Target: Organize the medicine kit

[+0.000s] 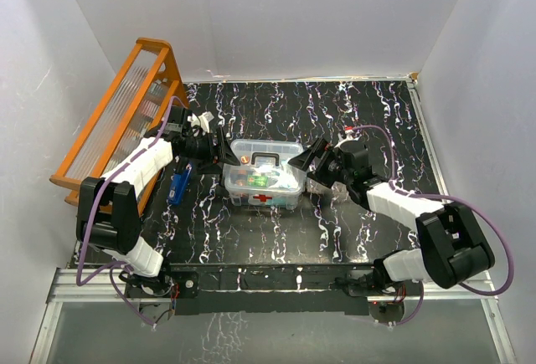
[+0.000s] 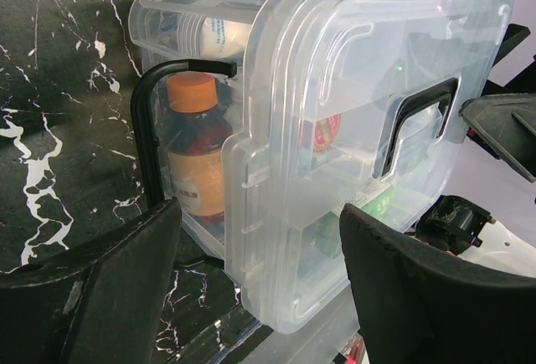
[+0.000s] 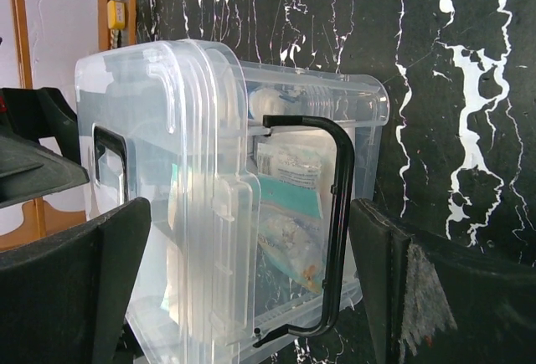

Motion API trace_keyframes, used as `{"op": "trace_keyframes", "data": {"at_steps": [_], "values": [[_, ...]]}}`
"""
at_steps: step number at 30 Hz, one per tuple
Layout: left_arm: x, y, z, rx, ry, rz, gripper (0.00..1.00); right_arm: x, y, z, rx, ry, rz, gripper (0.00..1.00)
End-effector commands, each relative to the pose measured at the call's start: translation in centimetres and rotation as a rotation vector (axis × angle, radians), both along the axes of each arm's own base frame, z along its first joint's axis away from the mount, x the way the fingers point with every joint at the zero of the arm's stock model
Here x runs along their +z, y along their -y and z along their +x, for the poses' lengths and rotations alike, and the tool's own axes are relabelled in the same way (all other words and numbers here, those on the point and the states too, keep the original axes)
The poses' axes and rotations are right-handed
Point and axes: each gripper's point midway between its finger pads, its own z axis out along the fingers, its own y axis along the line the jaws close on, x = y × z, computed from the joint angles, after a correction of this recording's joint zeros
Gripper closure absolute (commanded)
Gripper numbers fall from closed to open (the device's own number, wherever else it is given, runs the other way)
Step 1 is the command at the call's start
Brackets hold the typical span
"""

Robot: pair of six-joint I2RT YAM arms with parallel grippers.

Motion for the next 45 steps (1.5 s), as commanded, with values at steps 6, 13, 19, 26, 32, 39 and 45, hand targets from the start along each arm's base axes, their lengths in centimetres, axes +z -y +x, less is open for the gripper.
{"op": "trace_keyframes", "data": {"at_steps": [6, 13, 19, 26, 32, 39, 45], "values": [[0.9, -0.1, 0.4, 0.001, 0.015, -0.004, 0.26, -4.6, 2.8, -1.2, -0.047, -0.069, -0.182, 0.02], [1.0, -0.8, 0.9, 0.023, 0.039, 0.045, 0.26, 0.4, 2.2, -0.7, -0.023, 0.110, -0.119, 0.02], [2.6, -1.4, 1.8, 0.026, 0.138, 0.084, 0.11, 3.6, 2.8, -0.4, -0.080, 0.193, -0.080, 0.02], [6.1, -2.5, 3.1, 0.042, 0.314, 0.137, 0.01, 4.7, 3.8, -1.4, -0.169, 0.205, 0.082, 0.08], [9.7, -1.8, 4.0, 0.021, 0.485, 0.092, 0.01, 3.2, 4.1, -2.7, -0.181, 0.170, 0.216, 0.02], [10.7, 0.4, 4.6, -0.042, 0.583, 0.105, 0.01, 3.4, 2.5, -3.5, -0.122, 0.141, 0.413, 0.02], [10.6, 2.9, 5.1, -0.101, 0.607, 0.153, 0.03, 4.1, 2.2, -3.1, -0.122, 0.151, 0.494, 0.02]]}}
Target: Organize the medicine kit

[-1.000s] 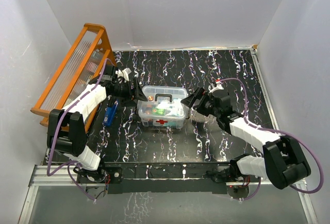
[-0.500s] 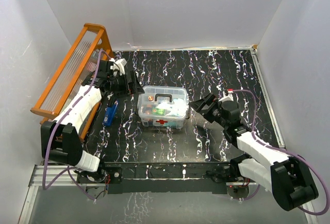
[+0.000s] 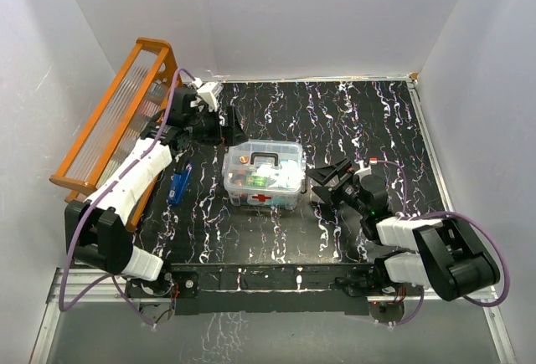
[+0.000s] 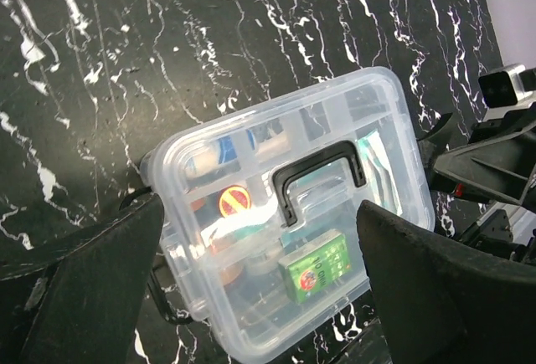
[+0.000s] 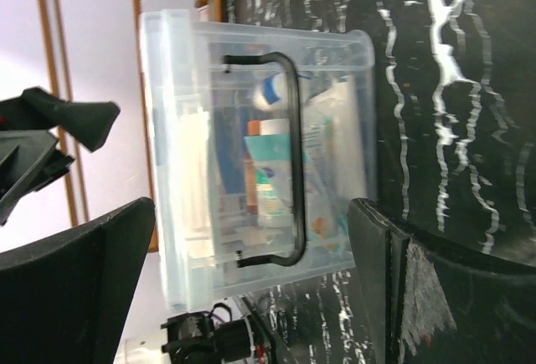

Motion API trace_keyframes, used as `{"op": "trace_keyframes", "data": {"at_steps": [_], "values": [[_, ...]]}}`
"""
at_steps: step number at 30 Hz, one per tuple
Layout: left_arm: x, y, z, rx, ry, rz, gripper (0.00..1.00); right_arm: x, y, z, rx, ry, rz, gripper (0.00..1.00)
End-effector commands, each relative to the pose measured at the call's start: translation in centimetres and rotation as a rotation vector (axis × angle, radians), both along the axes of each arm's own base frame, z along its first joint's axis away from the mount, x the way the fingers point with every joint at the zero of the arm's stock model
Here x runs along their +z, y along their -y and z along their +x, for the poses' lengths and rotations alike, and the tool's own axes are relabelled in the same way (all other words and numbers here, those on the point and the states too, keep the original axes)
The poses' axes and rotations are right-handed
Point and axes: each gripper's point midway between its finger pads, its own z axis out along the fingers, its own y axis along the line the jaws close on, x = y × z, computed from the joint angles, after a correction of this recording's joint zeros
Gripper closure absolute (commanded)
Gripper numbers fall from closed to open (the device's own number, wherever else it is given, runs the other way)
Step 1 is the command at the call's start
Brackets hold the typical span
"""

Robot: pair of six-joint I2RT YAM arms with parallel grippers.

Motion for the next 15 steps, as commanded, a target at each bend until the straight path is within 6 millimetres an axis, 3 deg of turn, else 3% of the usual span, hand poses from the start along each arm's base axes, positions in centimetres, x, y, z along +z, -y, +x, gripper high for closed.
{"op": "trace_keyframes", "data": {"at_steps": [1, 8, 15], "values": [[2.1, 2.0, 0.8, -0.048, 0.106, 0.046, 0.03, 5.3, -1.0, 0.7, 0.028, 0.175, 0.150, 0.02], [1.6, 3.4, 0.3, -0.089, 0.122, 0.073, 0.04, 4.9, -1.3, 1.3, 0.022, 0.154, 0.181, 0.02], [0.9, 3.3, 0.0, -0.088, 0.103, 0.092, 0.04, 3.7, -1.7, 2.0, 0.042, 0.141, 0.152, 0.02]]}}
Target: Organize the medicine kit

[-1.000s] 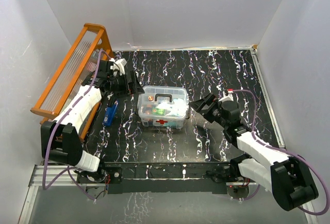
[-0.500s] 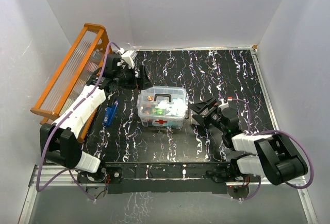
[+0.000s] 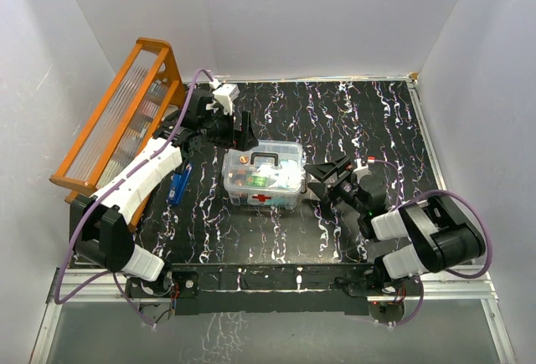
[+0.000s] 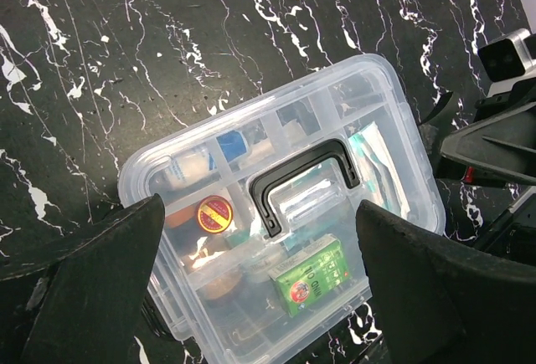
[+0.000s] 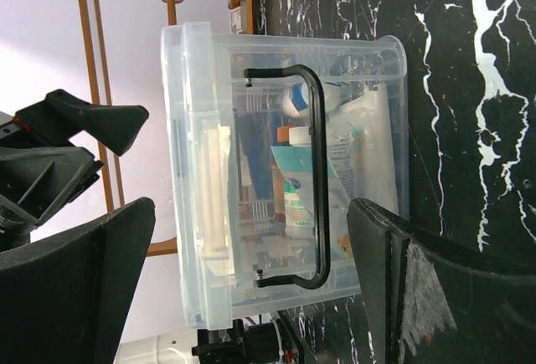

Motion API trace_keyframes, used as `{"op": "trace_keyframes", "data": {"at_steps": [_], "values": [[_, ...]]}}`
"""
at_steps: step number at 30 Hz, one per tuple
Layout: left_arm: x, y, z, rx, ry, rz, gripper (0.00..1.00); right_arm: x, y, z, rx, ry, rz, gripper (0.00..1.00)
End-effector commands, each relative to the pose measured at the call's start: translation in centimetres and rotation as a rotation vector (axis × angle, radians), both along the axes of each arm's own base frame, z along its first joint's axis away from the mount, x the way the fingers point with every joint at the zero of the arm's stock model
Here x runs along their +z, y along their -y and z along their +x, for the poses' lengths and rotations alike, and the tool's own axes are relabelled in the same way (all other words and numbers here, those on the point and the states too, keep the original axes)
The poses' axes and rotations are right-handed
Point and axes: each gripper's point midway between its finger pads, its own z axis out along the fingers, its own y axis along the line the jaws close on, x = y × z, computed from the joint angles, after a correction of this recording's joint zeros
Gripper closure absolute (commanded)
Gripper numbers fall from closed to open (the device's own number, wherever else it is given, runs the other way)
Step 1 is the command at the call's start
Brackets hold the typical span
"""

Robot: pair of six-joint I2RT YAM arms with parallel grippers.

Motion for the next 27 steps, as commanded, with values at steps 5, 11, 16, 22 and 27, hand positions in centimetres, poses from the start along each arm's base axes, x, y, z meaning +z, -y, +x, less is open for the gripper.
{"op": "trace_keyframes", "data": {"at_steps": [5, 11, 16, 22, 27], "values": [[0.8, 0.1, 0.2, -0.010, 0.023, 0.008, 0.04, 3.4, -1.7, 0.7, 0.088, 0.164, 0.076, 0.02], [1.0, 0.1, 0.0, -0.012, 0.022, 0.011, 0.04, 6.4, -2.0, -0.1, 0.131, 0.277, 0.203, 0.02], [0.8, -0.3, 0.1, 0.005, 0.020, 0.024, 0.04, 5.5, -1.9, -0.1, 0.120, 0.253, 0.191, 0.08], [0.1, -0.9, 0.3, 0.038, 0.002, 0.053, 0.04, 4.3, -2.1, 0.6, 0.116, 0.214, 0.089, 0.24], [-0.5, -1.4, 0.3, 0.071, -0.021, 0.075, 0.04, 2.7, -1.8, 1.9, 0.081, 0.167, -0.108, 0.25]]}}
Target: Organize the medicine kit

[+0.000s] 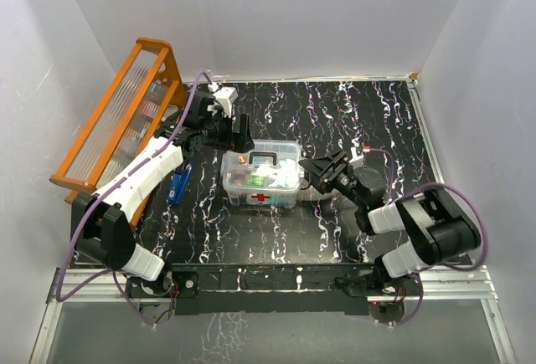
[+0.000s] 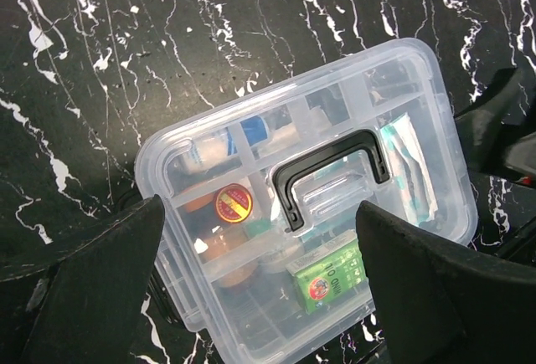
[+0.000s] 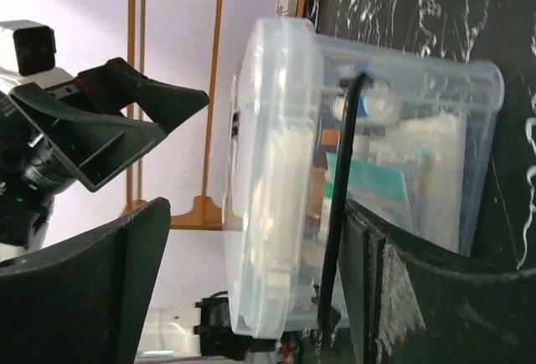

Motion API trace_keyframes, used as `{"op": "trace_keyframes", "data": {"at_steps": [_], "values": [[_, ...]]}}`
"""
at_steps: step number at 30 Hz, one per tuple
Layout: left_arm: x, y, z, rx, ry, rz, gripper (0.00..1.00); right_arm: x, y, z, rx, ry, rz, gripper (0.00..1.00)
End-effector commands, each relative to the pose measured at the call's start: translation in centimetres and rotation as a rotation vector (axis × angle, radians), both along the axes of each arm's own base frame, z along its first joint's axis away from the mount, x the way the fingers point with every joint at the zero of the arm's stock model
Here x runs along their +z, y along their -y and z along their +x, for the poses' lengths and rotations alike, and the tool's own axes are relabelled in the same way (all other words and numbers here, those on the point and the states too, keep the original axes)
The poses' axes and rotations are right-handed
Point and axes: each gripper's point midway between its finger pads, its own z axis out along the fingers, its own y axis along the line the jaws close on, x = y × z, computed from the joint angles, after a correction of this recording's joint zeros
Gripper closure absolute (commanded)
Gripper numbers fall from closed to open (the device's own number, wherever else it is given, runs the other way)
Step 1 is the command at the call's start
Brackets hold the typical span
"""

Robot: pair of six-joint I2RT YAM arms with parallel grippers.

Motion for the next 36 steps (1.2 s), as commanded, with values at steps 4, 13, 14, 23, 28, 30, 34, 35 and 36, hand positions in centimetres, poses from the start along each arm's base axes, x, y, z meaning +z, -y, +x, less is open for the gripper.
{"op": "trace_keyframes", "data": {"at_steps": [4, 13, 14, 23, 28, 30, 34, 35, 36], "values": [[0.6, -0.7, 0.4, 0.054, 0.002, 0.026, 0.04, 1.2, -0.2, 2.0, -0.031, 0.094, -0.220, 0.26], [-0.6, -2.5, 0.7, 0.155, -0.027, 0.099, 0.04, 1.9, 0.0, 3.2, -0.076, 0.091, -0.378, 0.31], [-0.8, -3.0, 0.9, 0.184, -0.029, 0.116, 0.04, 2.0, -0.1, 3.2, -0.078, 0.095, -0.391, 0.32], [-2.7, -6.4, 0.4, 0.348, -0.089, 0.160, 0.04, 2.2, -0.6, 3.6, -0.090, 0.084, -0.514, 0.40], [-4.0, -6.9, -0.8, 0.366, -0.151, 0.141, 0.05, 1.2, -0.6, 3.6, -0.104, 0.034, -0.594, 0.42], [-4.7, -7.1, -1.4, 0.370, -0.187, 0.129, 0.05, 0.6, -0.4, 3.5, -0.109, 0.003, -0.627, 0.42], [-6.1, -6.8, -2.5, 0.357, -0.255, 0.095, 0.07, -0.1, -0.2, 3.4, -0.124, -0.033, -0.677, 0.42], [-6.4, -6.7, -2.7, 0.354, -0.266, 0.092, 0.07, -0.2, -0.2, 3.3, -0.126, -0.039, -0.689, 0.42], [-6.6, -6.7, -2.9, 0.352, -0.275, 0.090, 0.08, -0.2, -0.2, 3.3, -0.129, -0.044, -0.698, 0.42]]}}
